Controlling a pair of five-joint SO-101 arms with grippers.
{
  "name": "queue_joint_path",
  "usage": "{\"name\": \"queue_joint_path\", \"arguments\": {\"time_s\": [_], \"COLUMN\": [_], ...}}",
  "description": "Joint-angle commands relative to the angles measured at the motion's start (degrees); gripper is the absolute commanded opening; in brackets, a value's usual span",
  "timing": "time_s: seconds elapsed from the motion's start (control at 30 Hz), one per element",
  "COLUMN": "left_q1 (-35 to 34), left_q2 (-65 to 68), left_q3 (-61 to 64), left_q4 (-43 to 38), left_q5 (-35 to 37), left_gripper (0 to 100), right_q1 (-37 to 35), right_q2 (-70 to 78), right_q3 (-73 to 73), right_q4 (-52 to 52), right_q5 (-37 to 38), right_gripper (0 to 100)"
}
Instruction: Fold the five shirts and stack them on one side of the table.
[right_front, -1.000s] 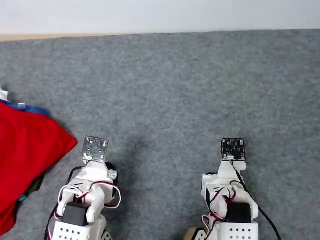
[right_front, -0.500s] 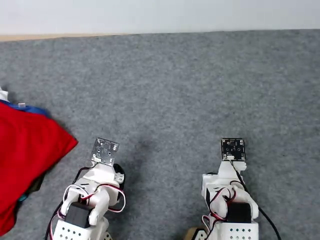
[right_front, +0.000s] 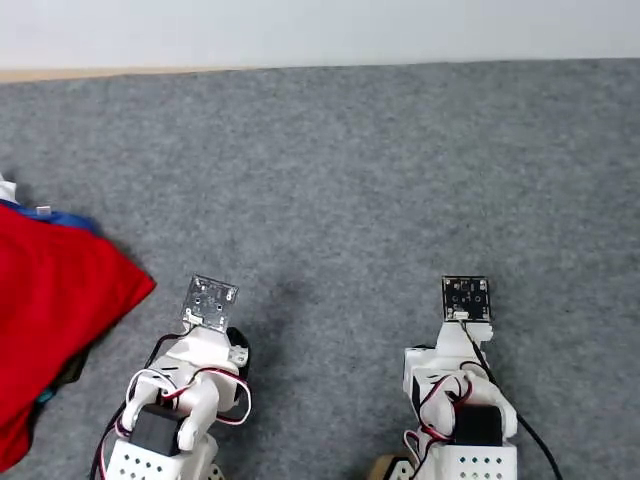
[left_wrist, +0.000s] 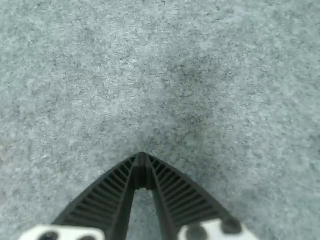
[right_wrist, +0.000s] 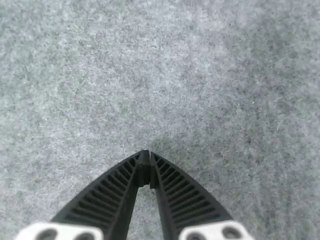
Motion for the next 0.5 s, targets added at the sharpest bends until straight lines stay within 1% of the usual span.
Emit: {"name": "queue_joint_path", "arguments": {"time_s": [0.0,0.07,0.23,0.33,0.47], "left_q1": [-2.02,-3.16,-6.07,-6.15,-6.15], "left_q2": [-0.53,-0.53,-0.35,-0.18,-0.09], "left_q3": [-4.26,-5.76,-13.49,-17.8,-19.56], "left_q4": [-2.02,-3.78,-5.19,-3.34,0.18], "left_q5": [-4.31,-7.47,-7.21,-7.12,-6.86], "left_gripper": [0,0,0,0,0], "right_q1": [0.48,0.48,0.48,0.48,0.48], "right_q2": [0.22,0.22,0.22,0.22,0.22], "right_q3": [0.79,0.79,0.79,0.79,0.79], "right_q4": [0.13,0.13,0.13,0.13,0.13], "right_q5": [0.35,0.35,0.35,0.35,0.35], "right_gripper": [1.0,1.0,1.0,1.0,1.0]}}
